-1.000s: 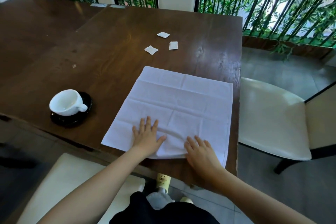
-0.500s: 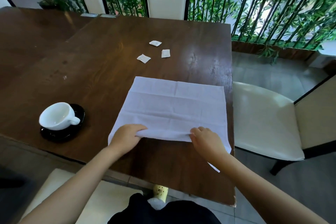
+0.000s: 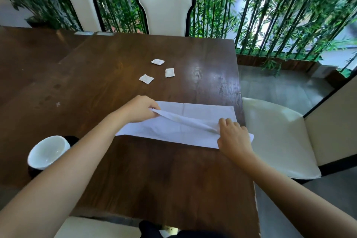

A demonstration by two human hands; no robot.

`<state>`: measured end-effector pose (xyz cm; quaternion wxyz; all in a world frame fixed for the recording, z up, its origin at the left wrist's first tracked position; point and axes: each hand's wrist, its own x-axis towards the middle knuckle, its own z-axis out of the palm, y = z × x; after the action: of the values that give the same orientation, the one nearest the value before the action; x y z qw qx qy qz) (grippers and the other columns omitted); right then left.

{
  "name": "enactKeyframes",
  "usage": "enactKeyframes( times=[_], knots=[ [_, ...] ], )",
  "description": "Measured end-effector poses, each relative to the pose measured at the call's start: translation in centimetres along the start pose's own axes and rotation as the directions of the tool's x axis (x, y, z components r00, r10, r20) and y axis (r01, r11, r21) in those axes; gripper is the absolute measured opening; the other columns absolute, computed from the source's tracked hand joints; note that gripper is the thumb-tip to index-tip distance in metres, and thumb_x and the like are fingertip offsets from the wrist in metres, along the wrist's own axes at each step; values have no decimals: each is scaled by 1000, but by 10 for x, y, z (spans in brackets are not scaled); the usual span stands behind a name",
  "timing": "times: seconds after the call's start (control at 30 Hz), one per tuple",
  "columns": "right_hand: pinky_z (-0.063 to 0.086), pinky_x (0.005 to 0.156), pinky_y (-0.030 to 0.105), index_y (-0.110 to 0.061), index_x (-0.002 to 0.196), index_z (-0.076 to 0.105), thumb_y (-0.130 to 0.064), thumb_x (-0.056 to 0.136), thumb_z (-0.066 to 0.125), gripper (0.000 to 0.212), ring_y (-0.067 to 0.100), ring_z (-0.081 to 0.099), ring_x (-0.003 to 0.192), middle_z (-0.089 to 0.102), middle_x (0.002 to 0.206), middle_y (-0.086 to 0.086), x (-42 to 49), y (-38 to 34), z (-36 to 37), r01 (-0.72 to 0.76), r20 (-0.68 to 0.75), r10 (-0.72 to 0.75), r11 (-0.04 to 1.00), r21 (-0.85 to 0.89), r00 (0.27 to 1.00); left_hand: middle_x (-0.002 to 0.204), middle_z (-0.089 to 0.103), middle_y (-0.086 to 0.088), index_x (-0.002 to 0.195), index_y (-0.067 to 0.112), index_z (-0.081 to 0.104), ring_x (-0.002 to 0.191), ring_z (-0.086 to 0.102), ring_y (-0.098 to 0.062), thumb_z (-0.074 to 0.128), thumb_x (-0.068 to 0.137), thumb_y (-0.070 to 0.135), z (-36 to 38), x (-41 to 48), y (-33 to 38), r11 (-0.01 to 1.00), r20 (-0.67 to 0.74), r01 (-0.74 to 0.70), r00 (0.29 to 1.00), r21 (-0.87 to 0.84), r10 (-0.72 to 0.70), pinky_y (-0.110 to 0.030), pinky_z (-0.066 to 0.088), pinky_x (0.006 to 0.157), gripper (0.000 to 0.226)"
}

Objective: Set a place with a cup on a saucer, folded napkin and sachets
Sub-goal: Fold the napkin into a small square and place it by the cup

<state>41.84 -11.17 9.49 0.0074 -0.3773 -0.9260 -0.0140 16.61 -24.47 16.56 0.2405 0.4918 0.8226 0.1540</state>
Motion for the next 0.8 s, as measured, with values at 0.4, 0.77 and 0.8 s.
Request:
enactKeyframes(
  times=[0.4, 0.77, 0.8],
  knots=[
    [45, 71, 38, -3, 100, 52, -12, 83, 45, 20, 38, 59, 92, 60, 105, 16, 82, 31, -2, -222, 124, 197, 948, 227, 972, 92, 68, -1, 90, 15, 70, 87, 60, -19, 59, 87, 19, -19, 105, -36, 984, 253, -19, 967, 175, -26, -27, 44, 68, 12],
    [47, 76, 40, -6, 104, 48, -22, 79, 61, 33, 35, 57, 93, 55, 109, 14, 123, 47, 43, -373, 183, 325, 814, 444, 928, 97, 65, -8, 90, 15, 67, 83, 59, -26, 51, 86, 11, 18, 157, -120, 959, 19, 265, 963, 105, -268, -32, 48, 71, 17],
    [45, 76, 40, -6, 103, 48, -22, 78, 63, 33, 35, 56, 93, 54, 108, 14, 127, 47, 47, -387, 176, 345, 795, 467, 922, 99, 66, -8, 93, 15, 67, 88, 60, -28, 49, 87, 11, 22, 159, -125, 952, -9, 293, 956, 86, -294, -35, 50, 76, 19]
  ],
)
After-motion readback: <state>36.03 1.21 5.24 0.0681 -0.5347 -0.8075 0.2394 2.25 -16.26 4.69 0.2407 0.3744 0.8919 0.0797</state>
